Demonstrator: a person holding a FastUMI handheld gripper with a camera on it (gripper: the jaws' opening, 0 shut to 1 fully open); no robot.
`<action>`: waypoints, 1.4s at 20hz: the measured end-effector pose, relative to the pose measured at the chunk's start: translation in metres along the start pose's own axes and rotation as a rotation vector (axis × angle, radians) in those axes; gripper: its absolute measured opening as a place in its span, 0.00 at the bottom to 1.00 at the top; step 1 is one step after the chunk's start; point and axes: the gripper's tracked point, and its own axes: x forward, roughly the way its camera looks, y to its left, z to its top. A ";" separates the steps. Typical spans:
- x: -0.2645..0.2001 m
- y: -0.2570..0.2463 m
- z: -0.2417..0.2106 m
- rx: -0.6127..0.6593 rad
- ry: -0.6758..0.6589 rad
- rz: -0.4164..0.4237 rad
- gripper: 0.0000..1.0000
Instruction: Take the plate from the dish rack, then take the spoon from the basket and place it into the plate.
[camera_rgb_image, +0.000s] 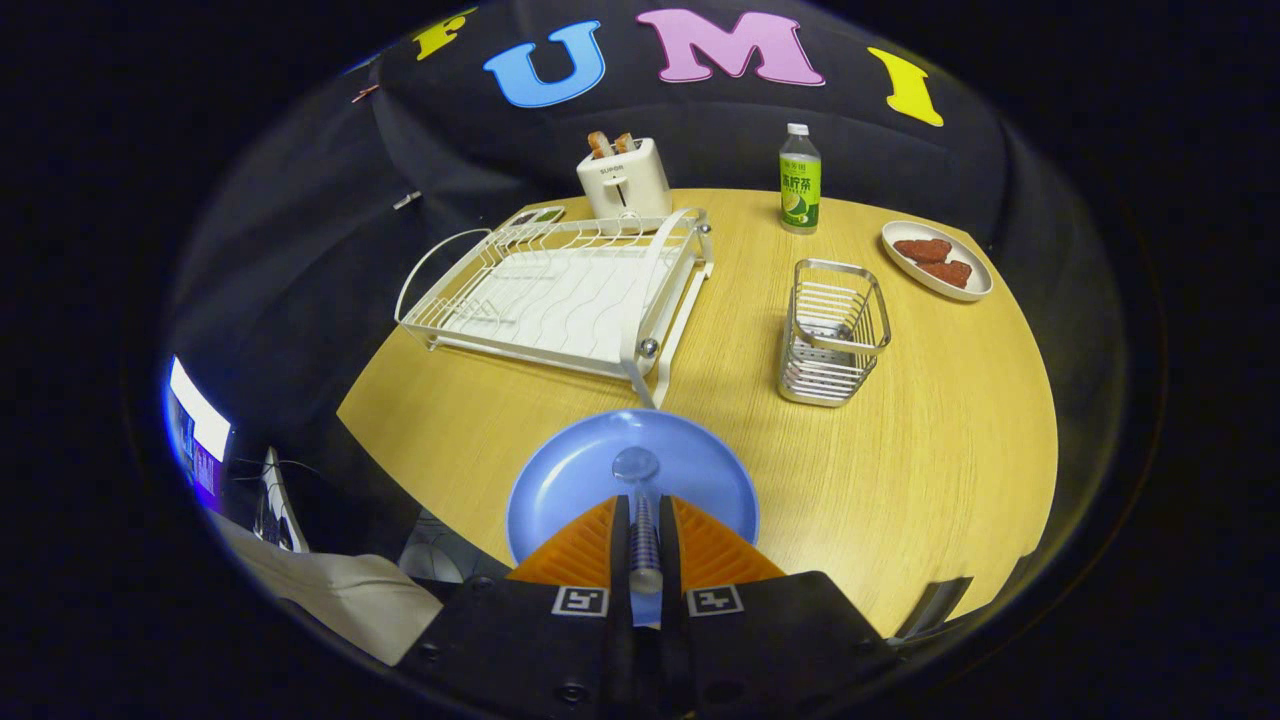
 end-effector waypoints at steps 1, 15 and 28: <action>0.002 0.000 -0.007 0.002 0.018 0.003 0.14; 0.025 -0.007 -0.067 -0.010 0.176 -0.049 0.41; -0.015 -0.013 0.033 -0.086 -0.034 -0.033 1.00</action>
